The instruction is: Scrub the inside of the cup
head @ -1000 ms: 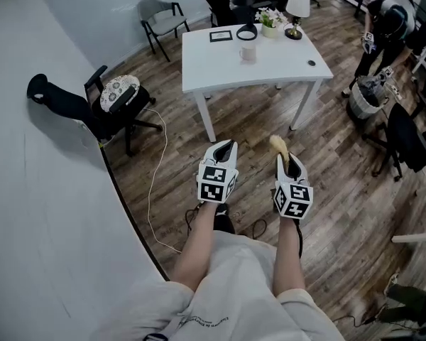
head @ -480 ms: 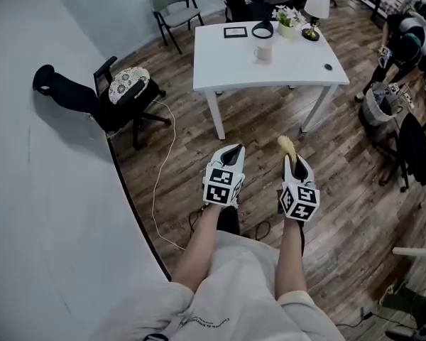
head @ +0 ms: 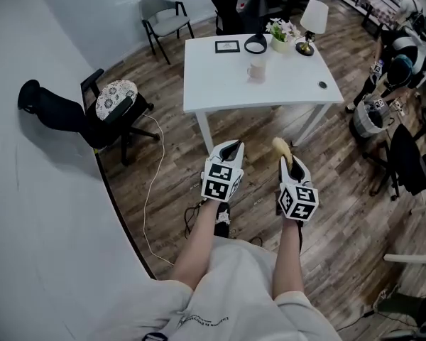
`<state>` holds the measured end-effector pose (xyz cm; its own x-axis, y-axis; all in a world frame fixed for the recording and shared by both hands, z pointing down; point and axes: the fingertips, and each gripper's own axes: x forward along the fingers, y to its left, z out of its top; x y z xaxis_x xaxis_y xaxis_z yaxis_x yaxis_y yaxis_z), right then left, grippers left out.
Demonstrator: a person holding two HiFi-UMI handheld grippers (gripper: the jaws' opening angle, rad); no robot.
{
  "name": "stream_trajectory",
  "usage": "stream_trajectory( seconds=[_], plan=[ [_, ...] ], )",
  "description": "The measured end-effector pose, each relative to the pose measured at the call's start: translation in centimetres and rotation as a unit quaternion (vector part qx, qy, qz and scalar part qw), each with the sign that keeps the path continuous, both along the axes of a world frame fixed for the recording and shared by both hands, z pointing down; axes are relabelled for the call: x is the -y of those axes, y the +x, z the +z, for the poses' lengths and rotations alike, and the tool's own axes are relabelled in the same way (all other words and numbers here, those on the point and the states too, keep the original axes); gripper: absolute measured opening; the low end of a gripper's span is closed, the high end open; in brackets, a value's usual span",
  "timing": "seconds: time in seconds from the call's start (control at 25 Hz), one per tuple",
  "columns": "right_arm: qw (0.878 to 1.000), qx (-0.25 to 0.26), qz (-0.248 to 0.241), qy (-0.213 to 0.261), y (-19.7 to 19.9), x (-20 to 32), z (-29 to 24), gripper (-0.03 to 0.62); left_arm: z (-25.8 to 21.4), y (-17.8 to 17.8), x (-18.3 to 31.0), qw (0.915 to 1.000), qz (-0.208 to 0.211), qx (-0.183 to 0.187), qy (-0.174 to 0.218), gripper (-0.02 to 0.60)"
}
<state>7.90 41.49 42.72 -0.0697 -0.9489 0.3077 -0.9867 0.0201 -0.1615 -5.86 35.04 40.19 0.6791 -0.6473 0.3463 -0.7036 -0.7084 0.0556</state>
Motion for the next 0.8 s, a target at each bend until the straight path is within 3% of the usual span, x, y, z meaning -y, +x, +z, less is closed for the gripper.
stream_trajectory(
  seconds=[0.44, 0.8],
  plan=[
    [1.000, 0.000, 0.028, 0.001, 0.5, 9.5, -0.2, 0.117, 0.4, 1.2, 11.3, 0.9991, 0.042, -0.005, -0.005, 0.002],
    [0.998, 0.011, 0.059, -0.024, 0.9, 12.2, 1.4, 0.118, 3.1, 0.0, 14.0, 0.9972, 0.069, 0.001, -0.029, 0.002]
  ],
)
